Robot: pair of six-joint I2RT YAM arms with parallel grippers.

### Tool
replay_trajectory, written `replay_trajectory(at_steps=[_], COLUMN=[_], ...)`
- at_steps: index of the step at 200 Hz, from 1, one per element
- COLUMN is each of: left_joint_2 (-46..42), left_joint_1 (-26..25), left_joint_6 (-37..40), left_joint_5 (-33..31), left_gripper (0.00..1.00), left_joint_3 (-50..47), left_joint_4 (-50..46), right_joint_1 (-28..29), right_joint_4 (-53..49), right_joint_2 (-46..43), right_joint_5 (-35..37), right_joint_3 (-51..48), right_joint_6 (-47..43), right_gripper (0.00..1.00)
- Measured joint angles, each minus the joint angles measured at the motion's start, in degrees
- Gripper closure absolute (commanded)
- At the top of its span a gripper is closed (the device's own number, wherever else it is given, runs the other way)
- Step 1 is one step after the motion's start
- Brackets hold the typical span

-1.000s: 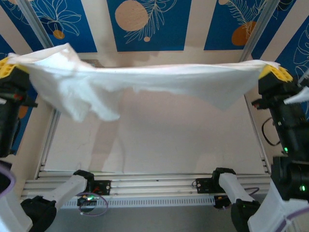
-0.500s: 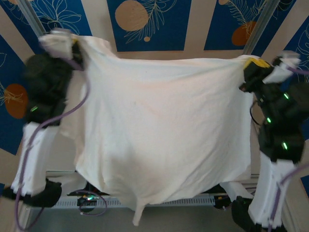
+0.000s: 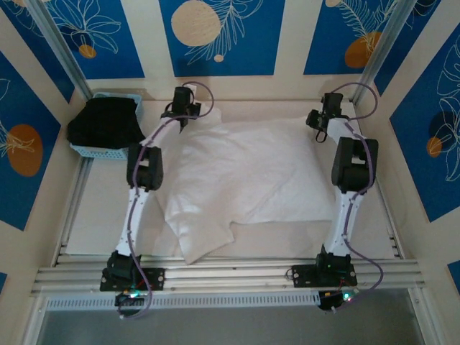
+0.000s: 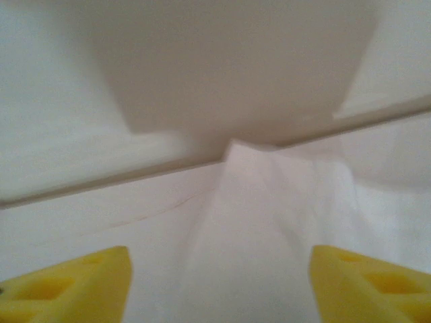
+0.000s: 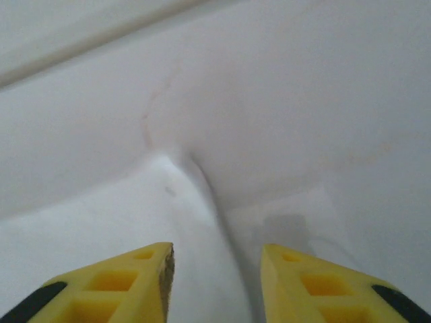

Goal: Fold the inside-out t-shirt

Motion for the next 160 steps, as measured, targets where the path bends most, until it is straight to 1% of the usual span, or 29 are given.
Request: replay_trajectory(at_steps=[5, 16, 27, 44, 63, 83, 97, 111, 120, 146, 160], left_joint_2=[1.1, 0.8, -2.4, -13.5, -30.3, -48.9, -60.2, -67.5, -70.3, -76.8, -80.3], left_joint_1=[0.0, 0.0, 0.0, 0.0, 0.1, 0.1, -0.7, -2.3, -4.4, -15.1, -21.1], left_joint_6=[-0.7, -1.5, -2.3, -4.2, -7.8, -13.5, -17.5, -20.2, -21.2, -23.8, -25.2], left_joint_5=[0.6, 1.2, 1.6, 2.2, 3.5, 7.5, 10.8, 11.9, 12.4, 12.9, 13.2], left_gripper=[0.19, 0.16, 0.12, 0.10, 0.09, 0.09, 0.09, 0.10, 0.11, 0.12, 0.13], left_joint_3=[1.8, 2.2, -1.4, -15.5, -33.9, -52.4, -64.4, -73.4, -78.1, -91.2, -95.7], left_joint_4=[-1.9, -5.4, -6.4, -7.1, -7.0, -4.0, -1.2, -0.6, -1.3, -5.2, -9.1], right_joint_1=[0.2, 1.2, 2.6, 5.5, 8.9, 12.2, 12.6, 10.2, 6.7, -4.4, -8.0], right_joint_4=[-0.9, -3.0, -4.2, -6.9, -10.3, -12.6, -14.1, -15.9, -17.3, -20.4, -22.6], right_joint_2=[0.8, 0.5, -1.6, -7.7, -17.2, -28.5, -35.4, -40.6, -42.6, -42.4, -40.7], right_joint_5=[0.9, 2.5, 3.4, 3.7, 2.6, 0.6, -0.5, -2.0, -2.5, -2.2, -1.1], right_joint_3=[1.1, 1.6, 0.9, -3.1, -9.4, -18.2, -24.9, -31.0, -34.5, -40.7, -42.0], right_joint_6=[-0.4, -1.0, -1.4, -1.5, 0.1, 2.6, 4.5, 6.5, 7.9, 11.1, 12.1], right_gripper=[0.55, 0.54, 0.52, 0.50, 0.46, 0.44, 0.42, 0.42, 0.42, 0.43, 0.44])
